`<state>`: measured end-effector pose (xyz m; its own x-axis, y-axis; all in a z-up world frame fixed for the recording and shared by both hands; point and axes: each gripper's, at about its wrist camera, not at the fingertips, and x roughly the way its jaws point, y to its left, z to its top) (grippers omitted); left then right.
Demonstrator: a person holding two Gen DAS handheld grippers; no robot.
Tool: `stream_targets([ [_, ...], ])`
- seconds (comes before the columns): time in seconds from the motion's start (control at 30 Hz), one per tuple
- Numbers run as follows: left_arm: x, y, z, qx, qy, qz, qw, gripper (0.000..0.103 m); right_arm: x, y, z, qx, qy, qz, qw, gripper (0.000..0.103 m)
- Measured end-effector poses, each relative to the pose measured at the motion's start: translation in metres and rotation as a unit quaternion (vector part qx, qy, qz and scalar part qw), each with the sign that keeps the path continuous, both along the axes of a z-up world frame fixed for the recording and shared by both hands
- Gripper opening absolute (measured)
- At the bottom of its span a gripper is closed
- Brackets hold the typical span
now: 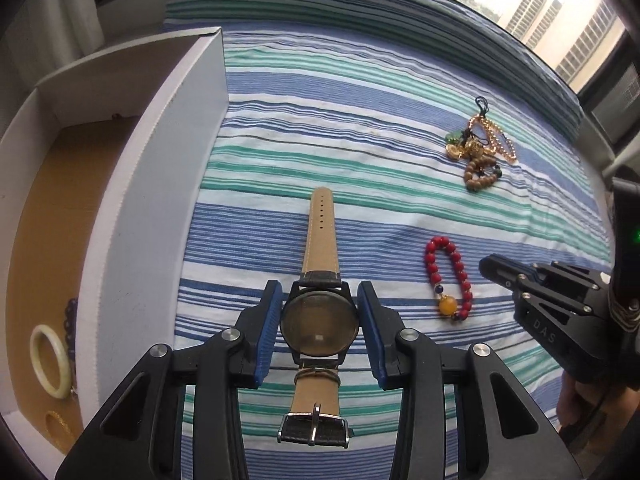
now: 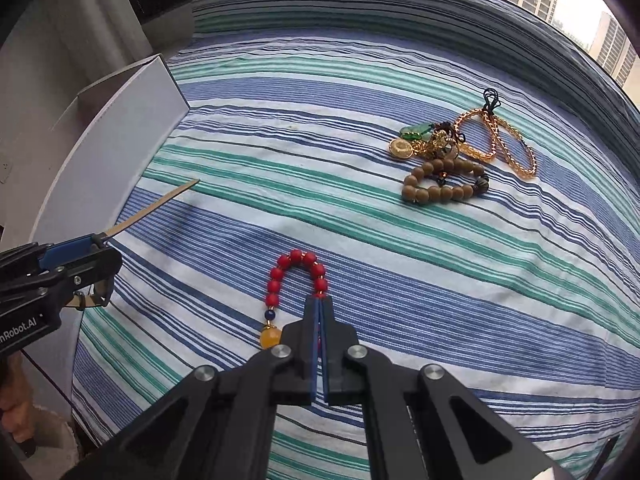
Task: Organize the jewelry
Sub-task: 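Lift the watch with the left tool while the right tool grasps the red bead bracelet, then carry the watch and red bead bracelet into the white box, open both tools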
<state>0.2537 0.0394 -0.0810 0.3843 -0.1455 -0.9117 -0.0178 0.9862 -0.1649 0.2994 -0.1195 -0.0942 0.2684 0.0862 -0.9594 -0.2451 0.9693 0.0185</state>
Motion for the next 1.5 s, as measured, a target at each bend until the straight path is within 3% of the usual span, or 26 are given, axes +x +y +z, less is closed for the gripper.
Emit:
stream_targets([
  [0.03, -0.002, 0.000, 0.000, -0.001, 0.000, -0.001, 1.0000, 0.038, 0.001, 0.001, -0.005, -0.002, 0.003, -0.004, 1.000, 0.009],
  [0.07, -0.003, 0.000, 0.000, -0.002, 0.001, -0.001, 1.0000, 0.038, 0.003, 0.002, -0.011, 0.001, 0.008, -0.007, 1.000, 0.038],
  [0.13, -0.006, 0.000, -0.001, 0.000, 0.001, -0.001, 1.0000, 0.038, 0.006, 0.007, -0.023, 0.008, 0.013, -0.010, 1.000, 0.074],
  [0.23, -0.009, 0.001, -0.002, 0.000, 0.004, 0.000, 1.0000, 0.038, 0.005, 0.025, -0.038, -0.016, 0.013, 0.009, 1.000, 0.071],
  [0.3, -0.012, 0.003, -0.003, 0.000, 0.007, 0.002, 1.0000, 0.038, 0.002, 0.037, -0.043, -0.059, -0.003, 0.027, 0.998, 0.051],
  [0.37, -0.014, 0.003, -0.003, -0.007, 0.010, 0.003, 0.9999, 0.038, 0.003, 0.041, -0.040, -0.058, 0.008, 0.024, 0.998, 0.019],
  [0.47, -0.020, 0.005, 0.002, -0.024, 0.009, 0.003, 0.9997, 0.038, 0.004, 0.039, -0.038, -0.057, 0.024, 0.029, 0.998, 0.019],
  [0.6, -0.030, 0.009, 0.018, -0.037, 0.000, 0.004, 0.9993, 0.038, 0.000, 0.024, -0.021, -0.017, 0.022, 0.008, 1.000, 0.019],
  [0.63, -0.033, 0.010, 0.024, -0.041, -0.005, 0.004, 0.9991, 0.038, -0.001, 0.021, -0.014, -0.010, 0.018, 0.007, 1.000, 0.000],
  [0.87, -0.053, 0.013, 0.066, -0.046, -0.042, 0.002, 0.9980, 0.038, -0.007, 0.026, 0.032, 0.000, -0.008, 0.032, 0.999, 0.000],
  [1.03, -0.059, 0.017, 0.069, -0.047, -0.044, 0.005, 0.9979, 0.038, -0.006, 0.035, 0.001, -0.005, 0.033, 0.034, 0.999, 0.006],
  [1.07, -0.060, 0.018, 0.067, -0.046, -0.042, 0.006, 0.9980, 0.038, -0.006, 0.037, -0.008, -0.010, 0.042, 0.032, 0.999, 0.015],
  [1.13, -0.061, 0.020, 0.063, -0.045, -0.037, 0.007, 0.9983, 0.038, -0.007, 0.038, -0.026, -0.017, 0.057, 0.027, 0.998, 0.020],
  [1.3, -0.061, 0.027, 0.055, -0.046, -0.027, 0.013, 0.9985, 0.039, -0.012, 0.043, -0.041, -0.048, 0.068, 0.040, 0.996, 0.020],
  [1.37, -0.061, 0.030, 0.054, -0.049, -0.026, 0.016, 0.9983, 0.039, -0.015, 0.044, -0.041, -0.062, 0.075, 0.044, 0.994, 0.014],
  [1.5, -0.063, 0.036, 0.056, -0.054, -0.030, 0.020, 0.9979, 0.039, -0.019, 0.041, -0.034, -0.045, 0.072, 0.042, 0.996, 0.014],
])
